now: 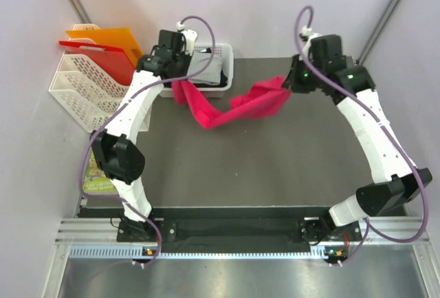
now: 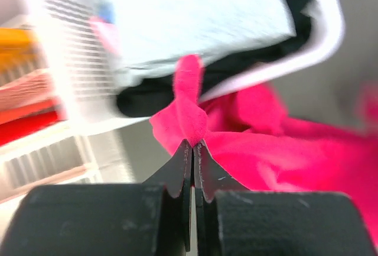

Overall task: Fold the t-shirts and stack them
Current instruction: Flatten out the tshirt

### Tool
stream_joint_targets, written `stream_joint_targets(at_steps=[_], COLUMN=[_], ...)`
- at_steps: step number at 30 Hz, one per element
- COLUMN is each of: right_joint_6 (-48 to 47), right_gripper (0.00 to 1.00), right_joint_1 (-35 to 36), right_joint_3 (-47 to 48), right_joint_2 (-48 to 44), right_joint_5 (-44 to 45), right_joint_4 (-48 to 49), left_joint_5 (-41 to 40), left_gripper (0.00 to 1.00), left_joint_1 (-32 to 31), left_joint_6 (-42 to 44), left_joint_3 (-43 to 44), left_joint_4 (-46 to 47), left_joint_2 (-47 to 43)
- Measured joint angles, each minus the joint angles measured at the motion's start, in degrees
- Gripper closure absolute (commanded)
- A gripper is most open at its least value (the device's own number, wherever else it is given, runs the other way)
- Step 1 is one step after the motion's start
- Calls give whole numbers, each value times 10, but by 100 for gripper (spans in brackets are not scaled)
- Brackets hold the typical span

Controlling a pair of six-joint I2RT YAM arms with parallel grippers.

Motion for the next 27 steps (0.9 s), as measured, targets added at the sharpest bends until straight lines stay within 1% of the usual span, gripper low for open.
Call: stream_joint_targets(at_steps=[3,6,8,11,14,18,19,21,22,24,25,27], right_joint_6=[0,0,0,-1,-3,-5,-5,-2,0,15,23,41], right_gripper=[100,100,100,100,100,99,87,80,71,59,47,32], right_joint_1=[-49,-90,-104,-106,-104,-99,-97,-87,-75,-34,-5,46], right_joint_3=[37,70,91,85,9,-163,-202,-259,-286,-325,-340,-356], right_joint_2=[-2,22,50,75,55,-23,-45,-84,-108,-153,-173,-199], right_joint_5=[7,7,9,5,2,2,1,-5,-8,-21,-30,-55], right_joint_4=[-8,-14,-14,-15,-10,-14,-19,-37,-45,-69,-78,-98], left_joint_5=[-35,-65,-75,-78,-72,-52,-38,-4,16,48,64,92], left_gripper=[100,100,100,100,100,100,100,100,100,100,100,100], left_joint_1=[11,14,17,21,24,25,25,26,26,26,26,26], left_joint_6=[19,41,52,61,63,63,62,63,64,69,75,85], left_joint_3=[12,12,12,12,-16,-127,-157,-210,-236,-285,-311,-355], left_joint_4=[-8,-12,-12,-22,-22,-31,-36,-63,-75,-96,-111,-144], left_joint_2=[-24,-40,-40,-40,-52,-100,-114,-142,-158,-192,-213,-254])
